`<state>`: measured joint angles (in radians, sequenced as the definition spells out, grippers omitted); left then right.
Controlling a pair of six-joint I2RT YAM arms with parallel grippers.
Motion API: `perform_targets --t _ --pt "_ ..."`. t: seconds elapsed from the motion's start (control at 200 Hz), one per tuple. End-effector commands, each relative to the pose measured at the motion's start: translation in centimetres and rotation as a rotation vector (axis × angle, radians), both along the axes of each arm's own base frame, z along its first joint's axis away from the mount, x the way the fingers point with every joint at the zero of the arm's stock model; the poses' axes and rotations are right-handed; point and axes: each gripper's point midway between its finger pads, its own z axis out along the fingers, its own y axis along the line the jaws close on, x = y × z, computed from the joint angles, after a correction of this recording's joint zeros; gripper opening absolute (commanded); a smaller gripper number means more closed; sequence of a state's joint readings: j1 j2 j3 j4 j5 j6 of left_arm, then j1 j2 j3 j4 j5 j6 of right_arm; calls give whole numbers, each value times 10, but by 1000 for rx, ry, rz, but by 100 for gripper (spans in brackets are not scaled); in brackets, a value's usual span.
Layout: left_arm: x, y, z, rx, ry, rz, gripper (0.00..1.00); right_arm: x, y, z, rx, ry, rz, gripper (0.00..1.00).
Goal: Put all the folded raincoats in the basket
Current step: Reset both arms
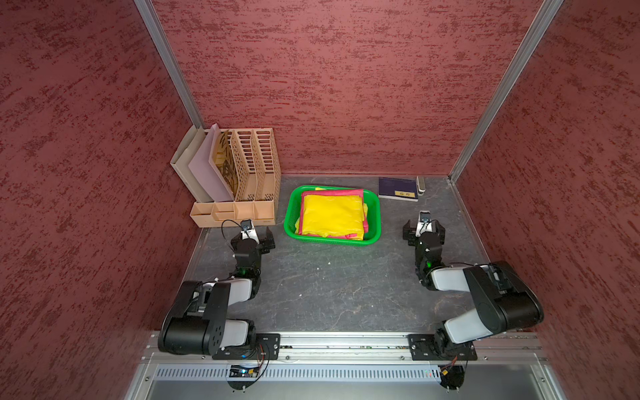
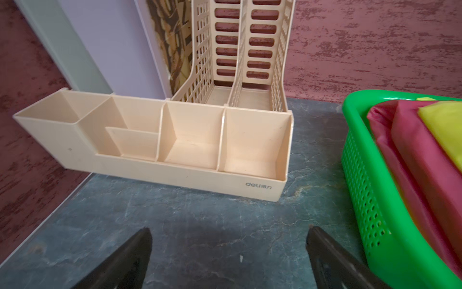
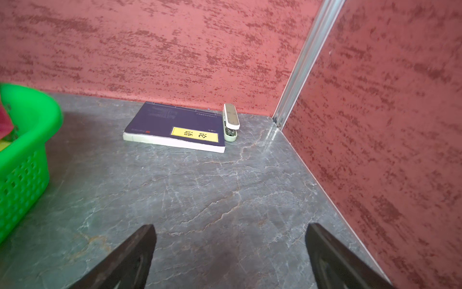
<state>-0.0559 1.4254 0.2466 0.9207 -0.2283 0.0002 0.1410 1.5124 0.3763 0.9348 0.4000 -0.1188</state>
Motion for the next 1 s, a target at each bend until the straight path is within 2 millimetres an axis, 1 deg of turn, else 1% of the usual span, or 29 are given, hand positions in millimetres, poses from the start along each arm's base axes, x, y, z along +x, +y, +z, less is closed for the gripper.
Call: perform_targets --t 0.0,0.035,0.06,0.08,0.115,0.155,0.18,0.2,0.265,0.391,0.997 --pt "24 -10 16 45 -104 -57 100 11 4 -12 170 40 120 98" --pt "24 -11 10 13 -52 -67 100 7 5 -18 174 30 139 98" --pt "24 -11 11 -2 -52 -90 100 6 3 -13 167 -16 128 98" --pt "25 -11 11 -1 -64 -96 100 3 1 -11 174 -20 117 98" --pt "27 -10 11 10 -64 -83 100 0 -3 -14 185 -11 94 98" --pt "28 -11 7 1 -27 -88 100 1 -4 -12 177 -35 92 98" --pt "30 -10 9 -5 -38 -94 100 1 -3 -12 181 -25 93 99" --pt "31 -9 8 -3 -36 -89 100 1 -3 -14 183 -10 90 98" --pt "31 -8 7 -15 -23 -89 100 5 -4 -13 179 -5 87 98" --pt "34 -6 7 -34 -15 -100 100 5 -4 -14 179 0 87 98" --pt "35 -6 5 -57 -2 -122 100 5 -4 -14 178 -3 87 98"
